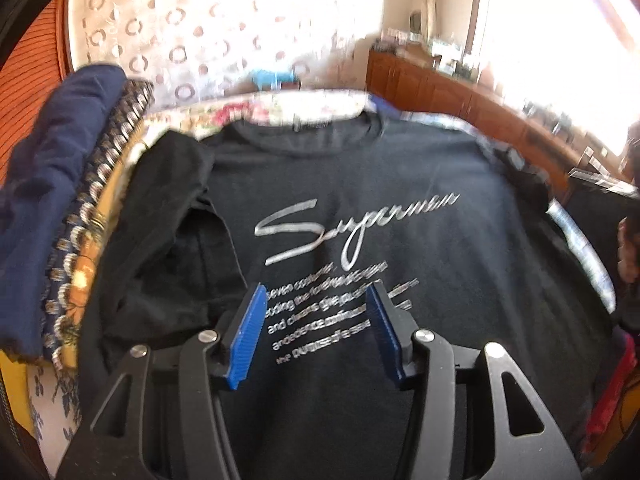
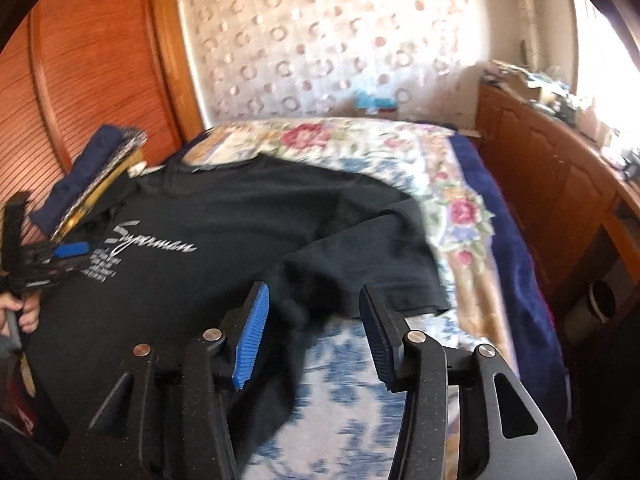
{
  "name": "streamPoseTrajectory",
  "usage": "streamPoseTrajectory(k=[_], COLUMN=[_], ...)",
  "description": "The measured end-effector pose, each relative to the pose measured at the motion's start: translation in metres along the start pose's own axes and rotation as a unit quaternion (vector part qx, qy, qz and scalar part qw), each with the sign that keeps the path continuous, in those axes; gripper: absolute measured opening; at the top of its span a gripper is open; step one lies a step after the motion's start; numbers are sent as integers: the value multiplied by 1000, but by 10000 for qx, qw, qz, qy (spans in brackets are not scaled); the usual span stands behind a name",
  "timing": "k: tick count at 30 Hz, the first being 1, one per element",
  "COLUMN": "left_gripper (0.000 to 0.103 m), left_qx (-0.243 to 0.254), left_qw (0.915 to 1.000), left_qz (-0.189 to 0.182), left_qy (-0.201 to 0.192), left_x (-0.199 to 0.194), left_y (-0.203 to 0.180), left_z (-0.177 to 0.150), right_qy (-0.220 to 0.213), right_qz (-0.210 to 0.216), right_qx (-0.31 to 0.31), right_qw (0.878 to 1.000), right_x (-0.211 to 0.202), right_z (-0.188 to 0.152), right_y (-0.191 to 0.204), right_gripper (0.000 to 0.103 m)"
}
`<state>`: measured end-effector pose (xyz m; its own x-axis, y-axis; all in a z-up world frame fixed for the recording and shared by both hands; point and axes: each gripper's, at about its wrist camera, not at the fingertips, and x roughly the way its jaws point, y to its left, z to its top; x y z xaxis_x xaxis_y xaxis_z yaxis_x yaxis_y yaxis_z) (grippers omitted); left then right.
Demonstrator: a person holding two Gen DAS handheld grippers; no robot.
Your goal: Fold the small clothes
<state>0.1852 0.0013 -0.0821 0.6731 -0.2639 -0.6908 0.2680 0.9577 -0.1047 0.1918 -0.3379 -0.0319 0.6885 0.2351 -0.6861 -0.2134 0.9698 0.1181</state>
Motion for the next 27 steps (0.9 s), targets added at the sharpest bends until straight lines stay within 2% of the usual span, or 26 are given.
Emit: streamPoseTrajectory(k=[6, 13, 15, 16, 18, 20, 23, 27], left_gripper=[51, 51, 51, 51, 51, 51, 51, 51], left_qx=[-5, 62, 67, 82, 97, 92, 10, -81], left_qw=[9988, 9977, 9976, 9976, 9976, 9974, 9974, 9973], left_qz=[-86, -116, -92, -77, -41, -12, -11, -10], left_qy=[-479, -665, -678, -683, -691, -708, -722, -726], left_x=[-41, -69, -72, -73, -74, -75, -75, -74], left_y=[-9, -13, -14, -15, -16, -15, -11, -7], left_z=[3, 0, -2, -4, -6, -7, -7, -8], right_qy=[484, 945, 894, 852, 783, 710, 560, 205], right_qz=[-548, -315, -260, -373, -605, -625, -841, -659], right_qx=[555, 1159, 1123, 1032, 804, 609, 300, 33], right_qw=[9958, 9883, 9893, 9903, 9918, 9936, 9944, 9976], right_x=[36, 72, 71, 69, 65, 61, 53, 39], right_z=[2, 1, 3, 3, 3, 4, 12, 36], right_y=[-47, -74, -72, -70, -66, -65, -59, -42], right_gripper=[48, 47, 30, 25, 7, 3, 3, 2])
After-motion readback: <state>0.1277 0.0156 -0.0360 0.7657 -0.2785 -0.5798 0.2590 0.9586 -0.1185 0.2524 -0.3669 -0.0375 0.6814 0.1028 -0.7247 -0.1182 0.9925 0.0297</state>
